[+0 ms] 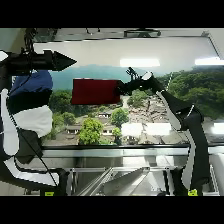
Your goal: Fold the shirts.
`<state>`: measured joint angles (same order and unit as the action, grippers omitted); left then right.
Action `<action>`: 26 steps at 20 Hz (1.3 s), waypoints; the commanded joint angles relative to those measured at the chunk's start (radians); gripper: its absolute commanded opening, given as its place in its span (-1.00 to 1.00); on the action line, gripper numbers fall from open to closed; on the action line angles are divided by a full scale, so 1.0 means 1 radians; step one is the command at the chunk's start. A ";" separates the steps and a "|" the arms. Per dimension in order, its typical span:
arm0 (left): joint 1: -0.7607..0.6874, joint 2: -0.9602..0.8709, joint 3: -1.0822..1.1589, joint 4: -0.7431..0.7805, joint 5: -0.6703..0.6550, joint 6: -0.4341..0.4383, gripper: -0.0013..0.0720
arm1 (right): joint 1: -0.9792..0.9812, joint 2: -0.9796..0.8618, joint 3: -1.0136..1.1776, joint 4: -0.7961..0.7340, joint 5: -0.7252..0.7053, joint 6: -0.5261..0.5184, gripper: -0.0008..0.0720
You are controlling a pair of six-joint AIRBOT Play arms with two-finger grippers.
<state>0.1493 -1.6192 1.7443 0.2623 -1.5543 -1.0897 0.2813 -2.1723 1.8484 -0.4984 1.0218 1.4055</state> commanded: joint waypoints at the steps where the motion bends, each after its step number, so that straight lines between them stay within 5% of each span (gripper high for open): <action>1: 0.001 -0.001 0.000 0.000 -0.017 0.000 -0.91 | -0.024 0.047 0.001 -0.049 -0.015 0.041 -0.93; 3: 0.001 0.000 0.000 0.000 -0.018 0.000 -0.90 | -0.110 0.118 0.001 -0.272 0.076 0.180 -0.93; 5: 0.001 -0.001 0.000 0.000 -0.016 0.000 -0.90 | -0.235 0.201 0.000 -0.407 0.197 0.200 -0.94; 11: 0.000 -0.002 -0.001 0.000 -0.018 -0.003 -0.91 | -0.743 0.411 -0.151 -0.511 0.307 0.170 -0.93; 19: -0.028 -0.003 0.000 0.001 -0.005 -0.003 -0.91 | -1.387 0.707 -0.706 -0.550 0.065 0.126 -0.93; 26: -0.123 -0.003 0.000 0.003 -0.006 0.002 -0.91 | -1.656 0.848 -1.051 -0.549 -0.092 0.047 -0.92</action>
<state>0.0589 -1.6215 1.7443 0.2630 -1.5627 -1.0939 -1.2839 -1.3647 0.8959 -1.0466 0.9871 1.4895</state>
